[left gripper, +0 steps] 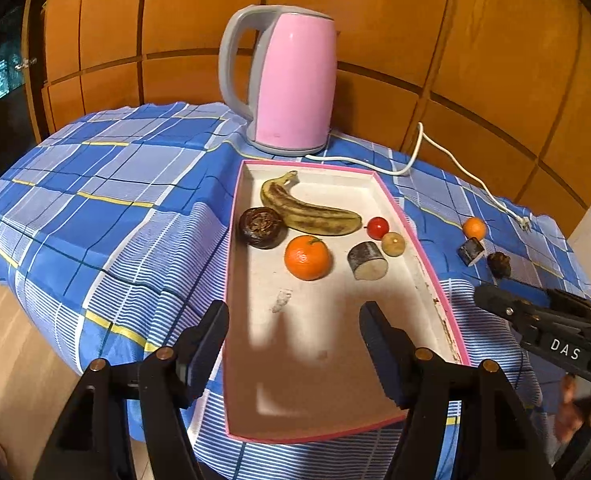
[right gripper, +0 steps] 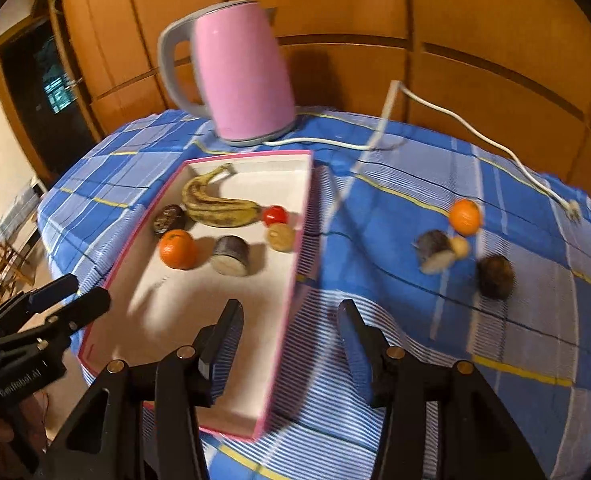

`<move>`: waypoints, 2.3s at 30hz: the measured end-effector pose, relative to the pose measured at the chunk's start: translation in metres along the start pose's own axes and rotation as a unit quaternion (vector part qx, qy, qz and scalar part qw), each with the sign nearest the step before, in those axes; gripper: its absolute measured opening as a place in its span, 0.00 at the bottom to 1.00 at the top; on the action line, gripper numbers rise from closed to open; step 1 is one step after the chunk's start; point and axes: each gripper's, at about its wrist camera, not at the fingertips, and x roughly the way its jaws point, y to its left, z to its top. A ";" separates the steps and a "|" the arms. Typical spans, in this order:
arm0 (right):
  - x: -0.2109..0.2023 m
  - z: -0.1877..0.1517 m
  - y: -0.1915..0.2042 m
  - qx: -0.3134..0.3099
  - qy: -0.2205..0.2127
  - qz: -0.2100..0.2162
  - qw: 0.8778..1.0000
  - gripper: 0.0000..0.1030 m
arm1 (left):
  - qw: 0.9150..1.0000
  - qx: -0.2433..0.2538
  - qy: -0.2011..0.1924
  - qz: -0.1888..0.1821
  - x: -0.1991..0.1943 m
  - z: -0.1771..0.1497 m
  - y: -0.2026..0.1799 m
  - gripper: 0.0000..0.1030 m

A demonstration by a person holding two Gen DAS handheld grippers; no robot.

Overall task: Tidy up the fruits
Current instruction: 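Reach the left tool to a second brown log piece and close on it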

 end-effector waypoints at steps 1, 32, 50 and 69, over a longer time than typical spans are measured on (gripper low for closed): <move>-0.003 -0.003 -0.005 0.005 0.000 -0.004 1.000 0.48 | 1.000 0.002 0.000 -0.001 0.000 0.000 -0.001 0.66; -0.037 -0.054 -0.108 0.103 -0.001 -0.106 0.989 0.49 | 0.997 0.077 0.007 -0.016 0.000 0.002 -0.050 0.66; -0.039 -0.073 -0.131 0.118 0.009 -0.135 0.984 0.49 | 0.989 0.132 0.015 -0.072 0.004 0.012 -0.102 0.66; -0.043 -0.080 -0.146 0.134 0.002 -0.124 0.983 0.49 | 0.974 0.113 0.126 -0.154 0.087 0.048 -0.189 0.64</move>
